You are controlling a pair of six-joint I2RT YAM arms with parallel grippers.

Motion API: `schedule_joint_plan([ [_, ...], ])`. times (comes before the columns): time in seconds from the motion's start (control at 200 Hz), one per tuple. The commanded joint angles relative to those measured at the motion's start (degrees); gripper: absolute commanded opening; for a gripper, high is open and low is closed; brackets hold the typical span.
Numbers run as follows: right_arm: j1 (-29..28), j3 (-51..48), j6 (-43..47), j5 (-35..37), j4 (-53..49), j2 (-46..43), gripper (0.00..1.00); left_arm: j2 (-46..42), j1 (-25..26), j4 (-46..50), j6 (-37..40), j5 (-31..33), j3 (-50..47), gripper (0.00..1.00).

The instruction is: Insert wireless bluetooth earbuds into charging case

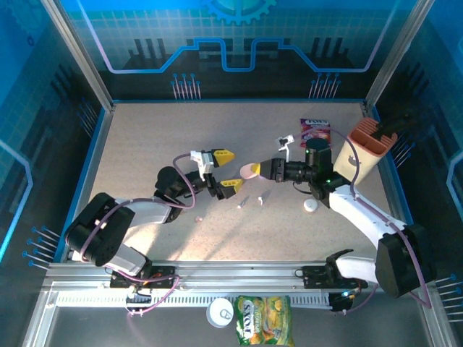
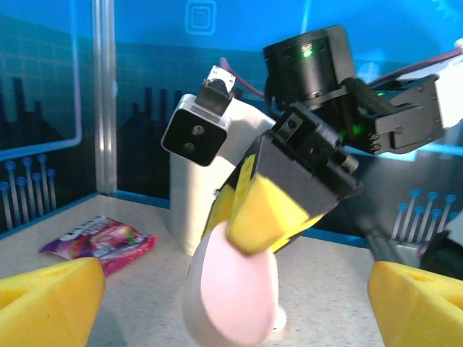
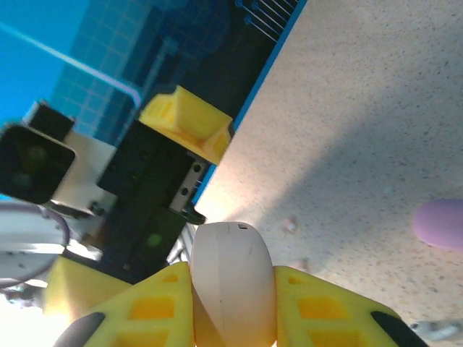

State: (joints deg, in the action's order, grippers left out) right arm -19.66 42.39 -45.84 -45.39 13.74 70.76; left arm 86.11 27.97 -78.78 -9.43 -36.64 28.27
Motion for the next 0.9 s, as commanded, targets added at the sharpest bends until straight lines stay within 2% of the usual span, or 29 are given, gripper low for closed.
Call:
schedule_joint_plan([
  [0.0,1.2,-2.5,-19.8,-1.4,14.4,0.7,0.16,1.4,0.2,-1.5,6.9,3.8,-0.1,0.94],
  [0.135,1.8,-4.1,-32.9,-3.2,27.7,3.7,0.16,2.3,0.2,-1.5,7.9,4.7,0.7,0.94],
  [0.34,1.9,-6.0,-44.8,-3.9,40.6,7.2,0.12,4.7,1.2,-1.5,10.4,6.9,2.4,0.94],
  [0.41,1.9,-6.4,-46.2,-3.9,42.0,7.5,0.12,5.8,1.7,-1.6,10.6,6.7,3.6,0.93],
  [0.485,1.9,-7.0,-46.0,-3.8,42.1,7.4,0.12,6.9,2.4,-1.5,10.5,6.8,4.7,0.84],
  [0.695,1.2,-7.5,-45.1,-3.5,42.0,6.9,0.12,9.6,3.3,-1.5,9.7,3.8,7.9,0.73],
  [0.895,1.1,-7.8,-45.0,-3.9,42.1,7.4,0.12,10.2,3.4,-1.5,8.7,1.5,9.1,0.66],
])
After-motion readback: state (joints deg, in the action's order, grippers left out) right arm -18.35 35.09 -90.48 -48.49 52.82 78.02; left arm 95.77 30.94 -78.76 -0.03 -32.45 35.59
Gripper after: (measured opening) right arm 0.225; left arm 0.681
